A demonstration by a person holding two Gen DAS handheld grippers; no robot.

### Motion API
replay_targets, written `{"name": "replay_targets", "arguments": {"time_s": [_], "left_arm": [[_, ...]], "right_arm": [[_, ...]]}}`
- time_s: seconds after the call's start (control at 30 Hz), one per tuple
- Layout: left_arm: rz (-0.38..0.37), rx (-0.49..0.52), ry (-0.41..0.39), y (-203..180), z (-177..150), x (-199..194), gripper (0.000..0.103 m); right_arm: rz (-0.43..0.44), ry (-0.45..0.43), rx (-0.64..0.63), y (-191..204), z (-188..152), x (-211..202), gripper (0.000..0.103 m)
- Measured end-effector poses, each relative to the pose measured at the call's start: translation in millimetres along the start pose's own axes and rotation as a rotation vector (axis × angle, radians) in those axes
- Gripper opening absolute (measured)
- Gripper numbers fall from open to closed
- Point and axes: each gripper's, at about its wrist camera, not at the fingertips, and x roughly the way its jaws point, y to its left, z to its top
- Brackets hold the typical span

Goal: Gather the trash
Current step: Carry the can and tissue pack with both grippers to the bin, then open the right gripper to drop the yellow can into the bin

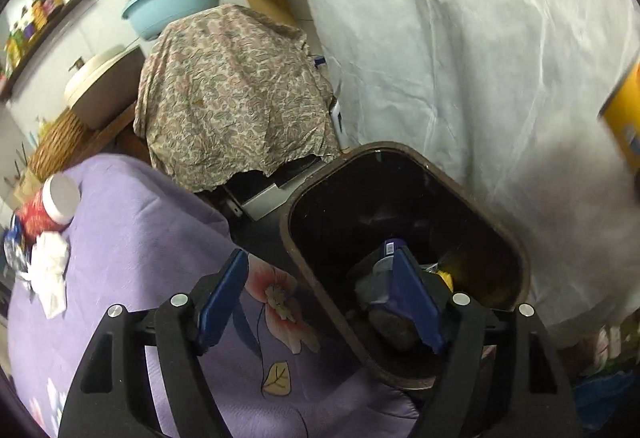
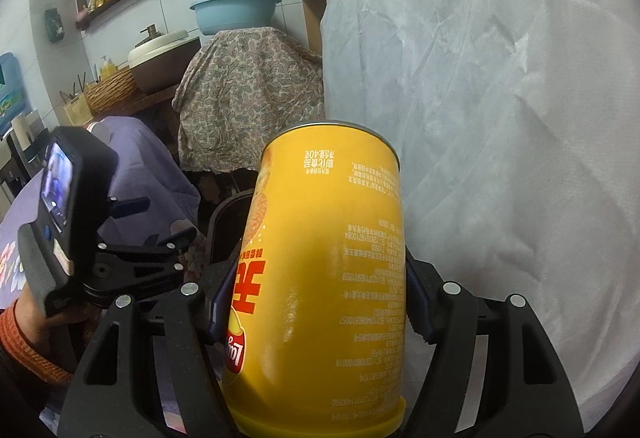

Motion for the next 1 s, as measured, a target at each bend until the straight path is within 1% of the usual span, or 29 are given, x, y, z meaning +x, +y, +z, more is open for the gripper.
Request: {"name": "replay_targets", "arguments": {"time_s": [0.07, 0.17, 0.27, 0.4, 0.5, 0.6, 0.67, 0.8, 0.9, 1.0], "left_arm": [[-0.024, -0.055, -0.024, 8.5, 0.7, -12.4, 0.081], [-0.060, -0.137, -0.085, 20.2, -2.7, -36.6, 0.087], [-0.072, -0.171, -0.143, 26.6, -7.7, -60.2, 0.091], [-0.077, -0.195, -0.193, 29.6, -14.3, -82.9, 0.094], [-0.082, -0.220, -0.212, 36.6, -18.2, -92.7, 0.095], [-0.060, -0.234, -0.227, 41.4, -22.8, -102.7, 0.095], [-0.059, -0.244, -0.237, 47.4, -25.2, -108.7, 0.096], [-0.042, -0.275, -0.244, 58.0, -34.2, -119.5, 0.097], [-0.053, -0.316, -0.239, 68.8, -41.5, -124.6, 0.097], [-0.050, -0.340, -0.240, 75.5, -47.5, -125.7, 0.097]], "right_arm": [[0.013, 0.012, -0.004, 3.9, -1.5, 4.9, 0.068], [0.028, 0.030, -0.020, 13.8, -2.3, 15.3, 0.068], [0.054, 0.062, -0.033, 24.9, -4.6, 29.9, 0.068], [0.099, 0.129, -0.068, 46.9, -11.0, 58.3, 0.068], [0.117, 0.183, -0.107, 66.2, -21.8, 82.1, 0.068], [0.126, 0.237, -0.134, 81.4, -30.4, 110.9, 0.068], [0.122, 0.269, -0.139, 85.5, -34.4, 128.1, 0.068], [0.112, 0.335, -0.114, 85.7, -43.8, 163.0, 0.068], [0.090, 0.364, -0.100, 81.3, -47.5, 179.5, 0.068], [0.089, 0.391, -0.069, 76.0, -49.7, 194.6, 0.069]]}}
